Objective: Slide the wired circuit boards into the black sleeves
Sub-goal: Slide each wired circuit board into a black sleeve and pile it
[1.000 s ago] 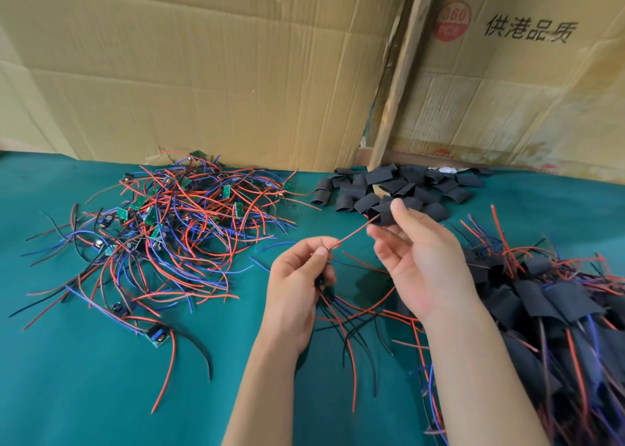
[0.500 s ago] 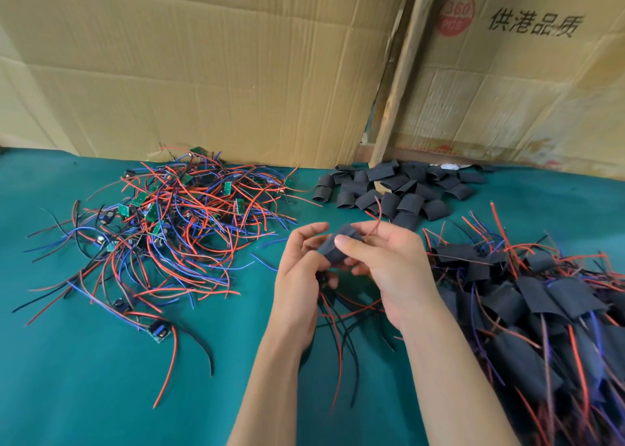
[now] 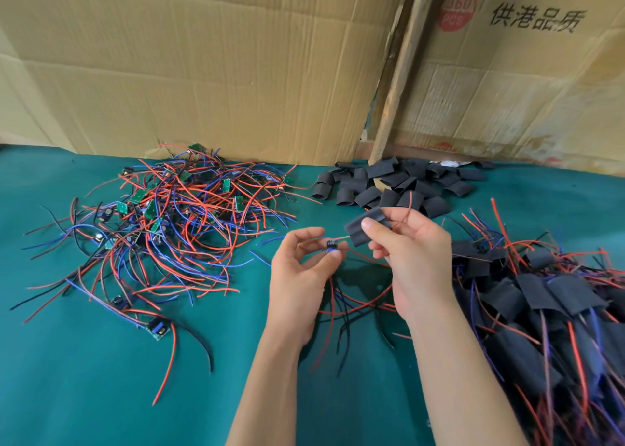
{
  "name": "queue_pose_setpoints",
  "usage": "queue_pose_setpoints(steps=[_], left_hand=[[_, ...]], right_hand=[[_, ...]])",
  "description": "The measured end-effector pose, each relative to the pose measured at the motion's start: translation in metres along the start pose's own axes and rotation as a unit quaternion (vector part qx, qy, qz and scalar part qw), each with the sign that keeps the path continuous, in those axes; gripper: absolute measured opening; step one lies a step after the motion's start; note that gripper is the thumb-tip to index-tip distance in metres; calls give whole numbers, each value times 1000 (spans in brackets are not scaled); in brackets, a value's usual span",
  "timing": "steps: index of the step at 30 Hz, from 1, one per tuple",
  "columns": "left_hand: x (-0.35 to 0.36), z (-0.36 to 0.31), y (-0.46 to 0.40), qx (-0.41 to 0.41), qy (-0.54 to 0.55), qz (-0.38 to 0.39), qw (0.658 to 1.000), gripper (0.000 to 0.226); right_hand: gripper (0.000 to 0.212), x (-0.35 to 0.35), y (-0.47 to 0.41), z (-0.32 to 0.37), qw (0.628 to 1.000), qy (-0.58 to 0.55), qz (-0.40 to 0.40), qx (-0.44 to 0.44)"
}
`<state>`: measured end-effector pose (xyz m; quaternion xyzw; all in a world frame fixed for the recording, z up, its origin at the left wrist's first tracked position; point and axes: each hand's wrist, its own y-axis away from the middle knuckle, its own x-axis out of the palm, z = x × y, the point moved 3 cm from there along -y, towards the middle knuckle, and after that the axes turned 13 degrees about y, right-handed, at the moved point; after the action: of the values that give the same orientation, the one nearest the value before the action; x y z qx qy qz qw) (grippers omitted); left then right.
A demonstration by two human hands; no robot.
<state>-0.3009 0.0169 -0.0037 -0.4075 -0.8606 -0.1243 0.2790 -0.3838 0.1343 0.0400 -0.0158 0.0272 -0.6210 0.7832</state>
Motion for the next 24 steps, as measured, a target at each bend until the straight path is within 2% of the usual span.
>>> queue_pose_setpoints(steps=[6, 11, 17, 24], left_hand=[[0, -1, 0, 6, 13, -6, 1000, 25], [1, -2, 0, 14, -34, 20, 999, 29], [0, 1, -1, 16, 16, 21, 1000, 25], [1, 0, 0, 45, -42, 19, 998, 14]], right_hand=[[16, -3, -2, -1, 1000, -7, -20, 3], [13, 1, -1, -2, 998, 62, -18, -14], [12, -2, -1, -2, 992, 121, -28, -24], [11, 3, -2, -6, 989, 146, 26, 3]])
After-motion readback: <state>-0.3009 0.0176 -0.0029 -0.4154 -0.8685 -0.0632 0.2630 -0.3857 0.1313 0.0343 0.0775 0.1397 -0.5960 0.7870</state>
